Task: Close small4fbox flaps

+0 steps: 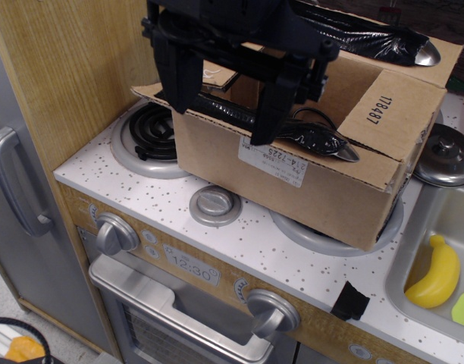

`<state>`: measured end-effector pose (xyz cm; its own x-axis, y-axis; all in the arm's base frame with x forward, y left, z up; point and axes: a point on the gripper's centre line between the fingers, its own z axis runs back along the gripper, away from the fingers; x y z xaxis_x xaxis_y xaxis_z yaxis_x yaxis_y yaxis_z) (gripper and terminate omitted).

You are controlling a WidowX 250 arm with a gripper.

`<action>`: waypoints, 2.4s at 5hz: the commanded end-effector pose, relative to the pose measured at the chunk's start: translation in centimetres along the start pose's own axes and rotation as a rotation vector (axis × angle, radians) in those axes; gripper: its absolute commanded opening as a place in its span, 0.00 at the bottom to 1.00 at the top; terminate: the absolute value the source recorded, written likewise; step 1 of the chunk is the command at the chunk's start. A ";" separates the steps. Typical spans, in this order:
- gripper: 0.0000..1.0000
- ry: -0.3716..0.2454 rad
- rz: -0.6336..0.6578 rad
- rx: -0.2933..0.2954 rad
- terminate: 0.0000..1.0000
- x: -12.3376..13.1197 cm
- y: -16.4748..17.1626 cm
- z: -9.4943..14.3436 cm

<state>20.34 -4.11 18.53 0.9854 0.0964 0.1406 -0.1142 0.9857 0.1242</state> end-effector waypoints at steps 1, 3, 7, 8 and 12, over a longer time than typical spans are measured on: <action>1.00 0.000 0.000 0.000 0.00 0.0 0.0 0.0; 1.00 -0.049 -0.025 -0.057 0.00 0.4 -0.1 -2.5; 1.00 -0.083 -0.106 -0.127 0.00 2.8 0.6 -5.5; 1.00 -0.087 -0.164 -0.117 0.00 4.6 0.7 -5.2; 1.00 -0.163 -0.261 -0.021 0.00 8.1 -1.0 -2.0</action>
<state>28.26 -3.76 16.21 0.9613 -0.1771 0.2109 0.1461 0.9771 0.1546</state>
